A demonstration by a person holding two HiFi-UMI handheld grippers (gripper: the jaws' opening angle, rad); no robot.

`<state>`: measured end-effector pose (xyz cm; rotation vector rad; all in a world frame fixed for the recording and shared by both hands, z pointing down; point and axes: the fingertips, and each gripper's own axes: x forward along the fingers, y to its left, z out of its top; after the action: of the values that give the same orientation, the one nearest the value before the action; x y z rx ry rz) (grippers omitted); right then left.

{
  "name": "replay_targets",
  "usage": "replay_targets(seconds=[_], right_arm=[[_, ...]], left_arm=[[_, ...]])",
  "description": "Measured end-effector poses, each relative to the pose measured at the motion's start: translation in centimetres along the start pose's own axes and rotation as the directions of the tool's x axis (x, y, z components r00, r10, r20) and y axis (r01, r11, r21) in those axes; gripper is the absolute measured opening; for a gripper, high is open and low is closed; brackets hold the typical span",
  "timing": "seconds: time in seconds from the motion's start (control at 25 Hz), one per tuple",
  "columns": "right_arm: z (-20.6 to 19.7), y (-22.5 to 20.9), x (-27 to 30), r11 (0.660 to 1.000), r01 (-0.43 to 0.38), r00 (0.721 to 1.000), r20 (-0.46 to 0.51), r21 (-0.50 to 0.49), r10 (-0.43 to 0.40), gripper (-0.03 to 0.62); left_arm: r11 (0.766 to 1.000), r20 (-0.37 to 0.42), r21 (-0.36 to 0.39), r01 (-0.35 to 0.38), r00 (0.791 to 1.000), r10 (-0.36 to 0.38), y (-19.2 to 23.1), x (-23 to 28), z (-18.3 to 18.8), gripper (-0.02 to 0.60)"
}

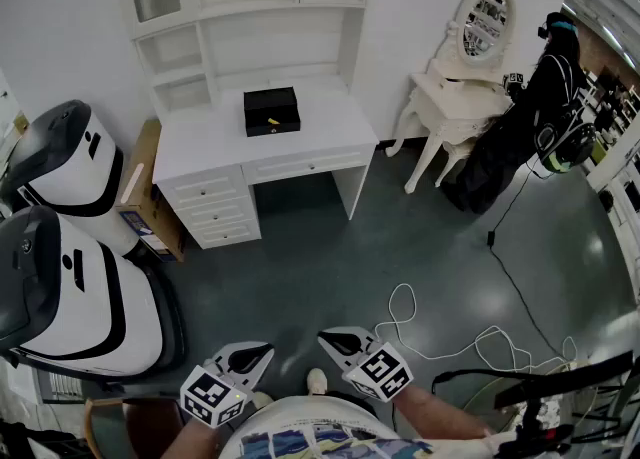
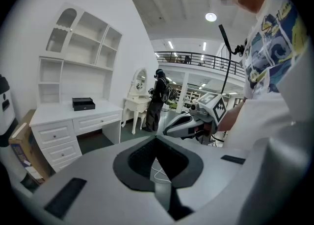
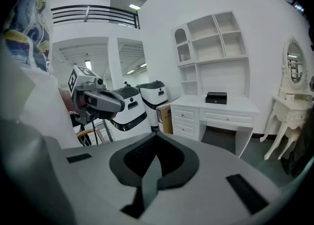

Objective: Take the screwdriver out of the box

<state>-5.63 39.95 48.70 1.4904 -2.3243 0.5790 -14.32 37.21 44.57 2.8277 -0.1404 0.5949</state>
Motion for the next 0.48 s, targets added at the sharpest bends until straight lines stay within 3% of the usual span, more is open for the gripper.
replay_targets(seconds=[0.48], right_arm=[[-0.6, -5.0, -2.5, 1.0, 0.009, 1.0, 0.004, -0.006, -0.009, 0.023]], left_arm=[[1.0, 0.0, 0.018, -0.006, 1.0, 0.006, -0.8, 4.5, 2.0, 0.014]])
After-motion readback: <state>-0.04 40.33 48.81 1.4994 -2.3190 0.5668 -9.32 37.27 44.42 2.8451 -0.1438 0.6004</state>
